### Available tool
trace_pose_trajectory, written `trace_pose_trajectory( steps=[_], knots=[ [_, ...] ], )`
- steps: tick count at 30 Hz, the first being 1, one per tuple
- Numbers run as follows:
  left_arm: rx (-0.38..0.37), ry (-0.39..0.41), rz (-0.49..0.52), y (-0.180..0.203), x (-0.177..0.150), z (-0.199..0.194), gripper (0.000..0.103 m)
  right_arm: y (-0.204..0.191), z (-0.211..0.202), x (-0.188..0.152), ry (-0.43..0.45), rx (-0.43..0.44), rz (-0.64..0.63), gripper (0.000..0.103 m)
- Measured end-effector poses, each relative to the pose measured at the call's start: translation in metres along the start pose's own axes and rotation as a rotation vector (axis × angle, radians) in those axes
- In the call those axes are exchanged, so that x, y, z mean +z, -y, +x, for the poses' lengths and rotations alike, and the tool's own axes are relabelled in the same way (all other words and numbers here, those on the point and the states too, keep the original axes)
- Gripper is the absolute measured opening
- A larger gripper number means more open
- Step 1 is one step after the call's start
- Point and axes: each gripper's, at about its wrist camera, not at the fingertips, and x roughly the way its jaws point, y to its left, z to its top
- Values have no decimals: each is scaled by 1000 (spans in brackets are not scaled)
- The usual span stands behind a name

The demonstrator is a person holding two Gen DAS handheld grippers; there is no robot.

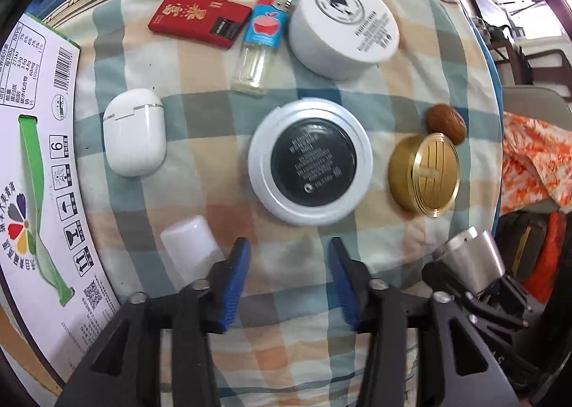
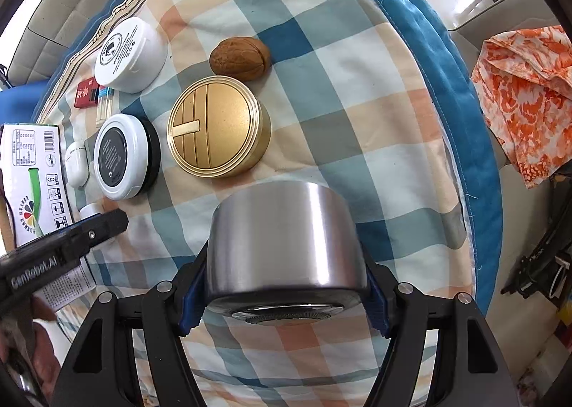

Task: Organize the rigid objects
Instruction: 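Grasp the black compact with the left tool and lift it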

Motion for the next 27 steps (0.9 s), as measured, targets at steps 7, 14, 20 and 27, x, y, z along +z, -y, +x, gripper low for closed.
trace_pose_trajectory(
  steps=[7,14,20,27],
  knots=[
    [-32,47,-33,0,31,-21,67,1,6,11,0,9,-5,74],
    [3,10,-40,11,69,-3,76,-4,11,30,-6,0,-3,74],
    [54,-37,-20,14,87,12,78,-5,20,41,-27,-13,4,74],
    [124,-2,21,27,97,13,74,0,26,46,-34,-9,19,74]
  ],
)
